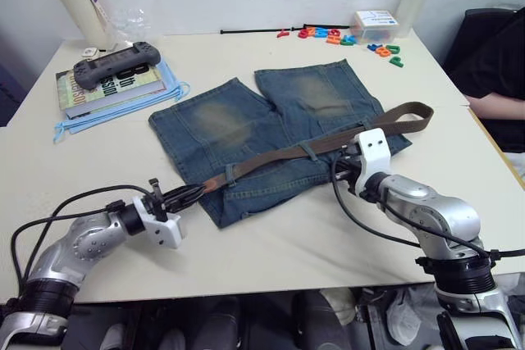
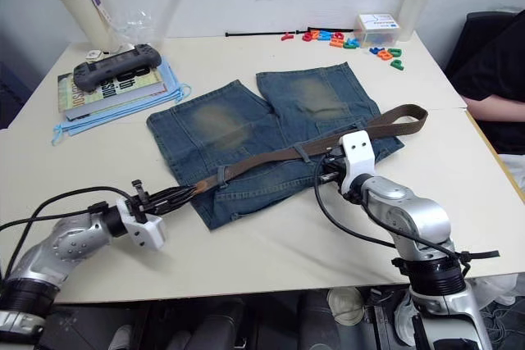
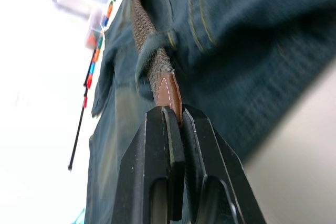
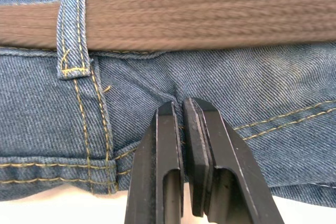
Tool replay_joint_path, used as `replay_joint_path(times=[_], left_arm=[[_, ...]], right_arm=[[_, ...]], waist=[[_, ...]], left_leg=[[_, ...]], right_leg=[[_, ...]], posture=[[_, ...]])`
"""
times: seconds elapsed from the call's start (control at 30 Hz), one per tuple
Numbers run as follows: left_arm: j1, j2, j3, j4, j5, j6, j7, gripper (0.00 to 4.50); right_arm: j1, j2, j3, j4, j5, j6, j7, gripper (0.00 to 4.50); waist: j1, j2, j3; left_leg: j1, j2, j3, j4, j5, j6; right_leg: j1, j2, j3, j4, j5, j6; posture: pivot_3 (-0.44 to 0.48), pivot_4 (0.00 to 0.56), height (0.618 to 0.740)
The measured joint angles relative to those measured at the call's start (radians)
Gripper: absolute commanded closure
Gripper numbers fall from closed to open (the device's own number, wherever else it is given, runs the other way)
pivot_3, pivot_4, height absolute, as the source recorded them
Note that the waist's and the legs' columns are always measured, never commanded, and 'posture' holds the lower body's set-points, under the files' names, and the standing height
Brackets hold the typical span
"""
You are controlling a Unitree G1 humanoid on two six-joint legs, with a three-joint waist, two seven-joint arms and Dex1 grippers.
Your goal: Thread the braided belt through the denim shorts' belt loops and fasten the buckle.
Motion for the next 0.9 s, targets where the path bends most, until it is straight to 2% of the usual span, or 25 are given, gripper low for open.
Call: replay_joint_path(times=[0.17,0.3,0.43,0.57,0.7,0.83,0.9], left_arm=[[0.094,0.112,0.094,0.119,0.021,-0.049,0.080,4.50],[0.123,0.229,0.143,0.316,0.098,-0.084,0.208,4.50],[0.112,0.340,0.142,0.524,0.183,-0.083,0.368,4.50],[0.069,0.399,0.089,0.670,0.248,-0.074,0.487,4.50],[0.028,0.402,0.040,0.708,0.248,-0.085,0.499,4.50],[-0.003,0.383,0.032,0.717,0.147,-0.125,0.387,4.50],[-0.017,0.349,0.032,0.699,0.041,-0.119,0.265,3.62]], right_arm=[[-0.004,0.023,-0.010,0.001,-0.031,0.017,0.016,4.43],[-0.005,0.041,-0.021,0.001,-0.049,0.027,0.027,4.43],[-0.007,0.051,-0.035,0.001,-0.068,0.042,0.038,4.43],[-0.009,0.059,-0.039,0.003,-0.086,0.051,0.055,4.43],[-0.015,0.066,-0.041,0.003,-0.104,0.062,0.066,4.43],[-0.015,0.074,-0.054,0.000,-0.116,0.069,0.072,4.43],[-0.016,0.071,-0.060,-0.002,-0.119,0.077,0.079,3.64]], waist=[[-0.001,-0.002,-0.001],[-0.001,-0.004,-0.001],[-0.001,-0.008,-0.002],[0.001,-0.009,-0.003],[0.001,-0.011,-0.003],[0.001,-0.011,-0.004],[0.003,-0.011,-0.003]], left_leg=[[0.000,0.001,0.000,0.000,0.000,0.000],[0.000,0.000,0.000,0.000,0.000,0.000],[0.000,0.000,0.000,0.000,-0.001,0.000],[0.000,-0.001,0.000,0.000,-0.001,0.001],[0.000,0.000,0.000,0.000,-0.001,0.000],[0.000,-0.001,0.000,0.000,-0.001,0.000],[-0.001,0.000,0.000,0.001,-0.001,0.000]], right_leg=[[0.000,0.000,0.000,0.000,0.000,-0.001],[0.000,0.001,-0.002,0.001,0.000,-0.001],[0.000,0.001,-0.004,0.001,0.000,-0.001],[0.000,0.001,-0.005,0.001,0.000,0.000],[-0.001,0.001,-0.005,0.001,0.000,0.000],[-0.001,0.000,-0.005,0.001,0.000,0.000],[-0.001,0.000,-0.005,0.001,0.000,0.000]], posture=[[0.000,0.150,0.654],[0.000,0.150,0.654],[0.000,0.150,0.654],[0.000,0.150,0.654],[0.000,0.150,0.654],[0.000,0.150,0.654],[0.000,0.150,0.654]])
